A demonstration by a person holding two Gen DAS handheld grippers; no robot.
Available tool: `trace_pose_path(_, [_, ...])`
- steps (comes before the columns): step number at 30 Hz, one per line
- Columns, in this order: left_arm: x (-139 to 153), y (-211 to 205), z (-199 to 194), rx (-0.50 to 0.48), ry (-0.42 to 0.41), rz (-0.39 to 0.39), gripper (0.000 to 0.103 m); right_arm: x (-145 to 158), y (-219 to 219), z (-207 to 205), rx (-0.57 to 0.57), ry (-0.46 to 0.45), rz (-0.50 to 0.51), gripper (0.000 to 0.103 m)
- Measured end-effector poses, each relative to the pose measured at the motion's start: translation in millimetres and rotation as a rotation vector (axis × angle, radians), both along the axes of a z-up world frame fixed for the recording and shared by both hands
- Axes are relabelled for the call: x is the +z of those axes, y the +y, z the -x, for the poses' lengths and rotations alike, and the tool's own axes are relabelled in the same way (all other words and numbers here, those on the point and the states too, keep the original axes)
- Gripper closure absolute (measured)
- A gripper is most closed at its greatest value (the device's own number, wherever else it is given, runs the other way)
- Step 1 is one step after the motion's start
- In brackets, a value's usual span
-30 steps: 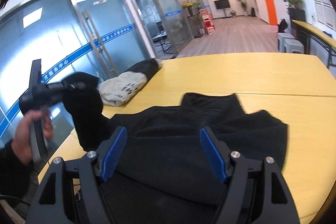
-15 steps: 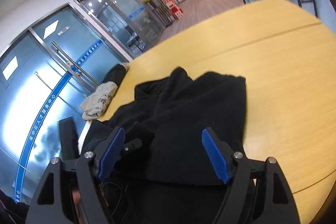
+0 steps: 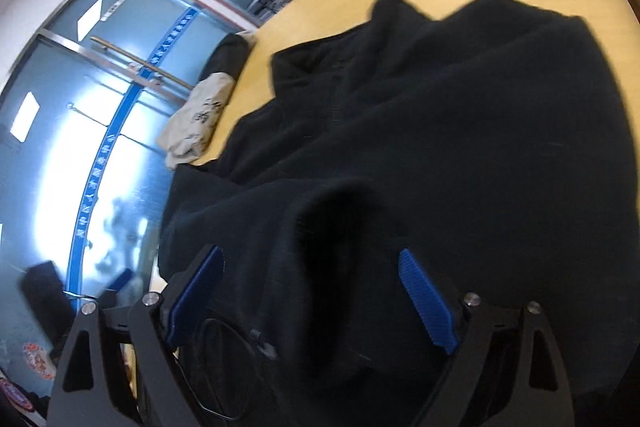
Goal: Fold clothes
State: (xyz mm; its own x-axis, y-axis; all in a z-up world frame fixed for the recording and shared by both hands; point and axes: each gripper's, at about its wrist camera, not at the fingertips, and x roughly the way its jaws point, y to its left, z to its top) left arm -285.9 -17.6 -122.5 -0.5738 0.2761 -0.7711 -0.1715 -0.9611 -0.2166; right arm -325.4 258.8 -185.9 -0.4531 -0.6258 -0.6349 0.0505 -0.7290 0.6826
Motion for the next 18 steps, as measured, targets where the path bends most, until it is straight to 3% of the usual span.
trace_pose_path(2, [-21, -17, 6, 0.001, -0.049, -0.017, 0.0, -3, -12, 6, 0.011, -0.01, -0.056, 0.014])
trace_pose_path(4, [-41, -17, 19, -0.019, -0.071, -0.048, 0.0, -9, -18, 11, 0.003, -0.034, -0.15, 0.053])
trace_pose_path(7, [-53, -10, 28, -0.053, -0.07, -0.071, 0.0, 2, -14, 9, -0.042, -0.001, -0.15, 0.085])
trace_pose_path(10, [-51, -4, 27, -0.069, -0.026, -0.088, 0.0, 59, -9, -7, -0.063, 0.179, -0.124, 0.093])
trace_pose_path(13, [-52, -5, 27, -0.059, -0.024, -0.114, 0.0, 139, 15, -31, -0.151, 0.389, -0.122, 0.094])
trace_pose_path(14, [-53, -5, 28, -0.054, -0.027, -0.116, 0.0, 152, 27, -36, -0.179, 0.422, -0.129, 0.094])
trace_pose_path(16, [-59, -2, 32, -0.037, -0.039, -0.099, 0.0, 142, 51, -33, -0.195, 0.359, -0.172, 0.094])
trace_pose_path(18, [-65, -3, 35, -0.014, -0.05, -0.088, 0.0, 94, 72, -25, -0.176, 0.18, -0.252, 0.094])
